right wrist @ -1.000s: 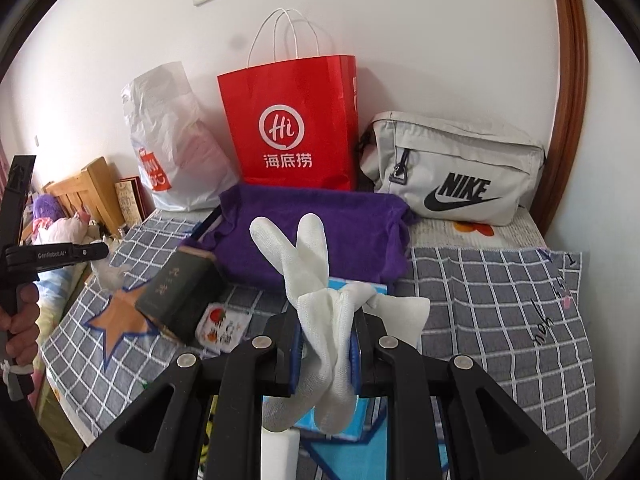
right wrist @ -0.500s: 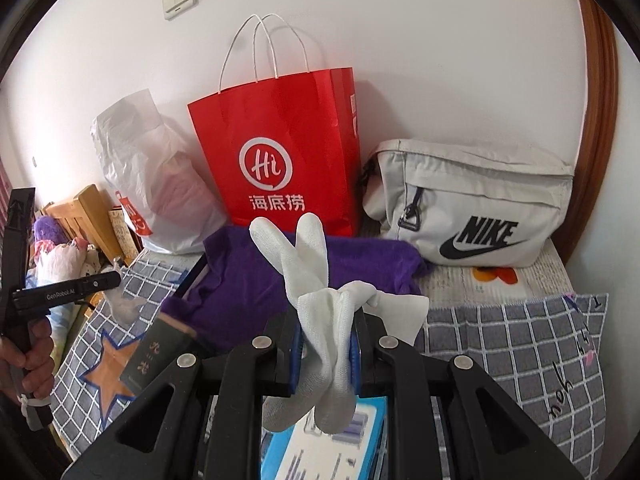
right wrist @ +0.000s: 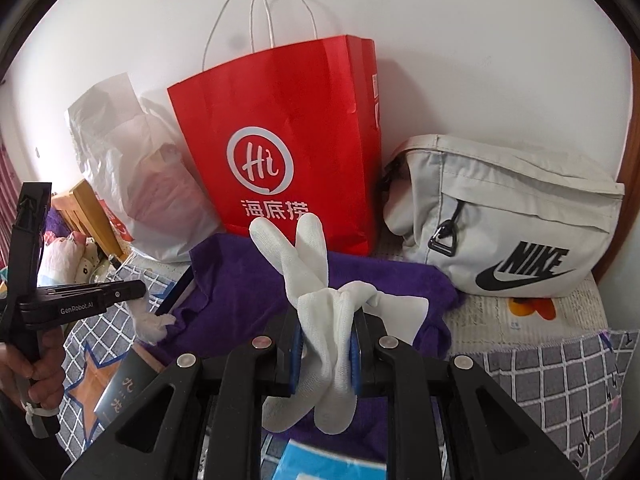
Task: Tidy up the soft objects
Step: 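Carry the gloves with the right tool while the left tool carries the tissue to the purple towel, then open the right tool on the towel while the left tool releases the tissue there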
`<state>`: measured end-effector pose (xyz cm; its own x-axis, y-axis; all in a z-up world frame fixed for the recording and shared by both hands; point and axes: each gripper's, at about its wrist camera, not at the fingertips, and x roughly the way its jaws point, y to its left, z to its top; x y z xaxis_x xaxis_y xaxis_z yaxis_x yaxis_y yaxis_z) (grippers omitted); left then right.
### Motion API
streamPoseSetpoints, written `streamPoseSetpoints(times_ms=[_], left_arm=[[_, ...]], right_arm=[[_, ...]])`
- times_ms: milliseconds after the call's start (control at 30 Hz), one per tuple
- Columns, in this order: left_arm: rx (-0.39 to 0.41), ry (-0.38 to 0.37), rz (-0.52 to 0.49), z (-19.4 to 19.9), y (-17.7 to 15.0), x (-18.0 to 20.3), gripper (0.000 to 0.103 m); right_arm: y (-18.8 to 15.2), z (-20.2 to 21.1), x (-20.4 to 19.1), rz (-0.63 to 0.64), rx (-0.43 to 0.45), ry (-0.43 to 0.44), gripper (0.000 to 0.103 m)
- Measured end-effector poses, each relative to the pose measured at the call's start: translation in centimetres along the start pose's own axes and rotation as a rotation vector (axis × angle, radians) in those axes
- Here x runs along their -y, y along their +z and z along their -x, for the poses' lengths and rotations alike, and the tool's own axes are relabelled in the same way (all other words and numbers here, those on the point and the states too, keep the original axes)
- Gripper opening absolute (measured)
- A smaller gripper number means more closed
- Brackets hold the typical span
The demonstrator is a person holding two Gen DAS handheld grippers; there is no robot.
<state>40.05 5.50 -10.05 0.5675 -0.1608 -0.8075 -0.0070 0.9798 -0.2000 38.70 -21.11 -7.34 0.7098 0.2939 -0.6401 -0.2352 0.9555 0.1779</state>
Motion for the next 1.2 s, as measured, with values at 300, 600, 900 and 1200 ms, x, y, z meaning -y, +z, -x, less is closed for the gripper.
streamPoseSetpoints(times_ms=[300,600,900,1200], left_arm=[[-0.034,0.002,-0.04,-4.3,3.0,1.4,0.007],[-0.073,0.024,-0.025,-7.8,4.4,1.4,0.007],[-0.092,0.041,-0.029,-9.3,4.6,1.6,0.008],[-0.103,0.048,-0.037,-10.5,4.7,2.9,0.024]], right_arm=[[0.2,-5.5,0.7,0.034,-0.084,0.004,0.02],[-1.6,-8.7,3.1,-0.016,-0.152,0.002,0.023],[-2.5,-9.8,3.8,-0.008,-0.2,0.043,0.031],[-2.6,-9.4,2.7,0.028,-0.176,0.047,0.063]])
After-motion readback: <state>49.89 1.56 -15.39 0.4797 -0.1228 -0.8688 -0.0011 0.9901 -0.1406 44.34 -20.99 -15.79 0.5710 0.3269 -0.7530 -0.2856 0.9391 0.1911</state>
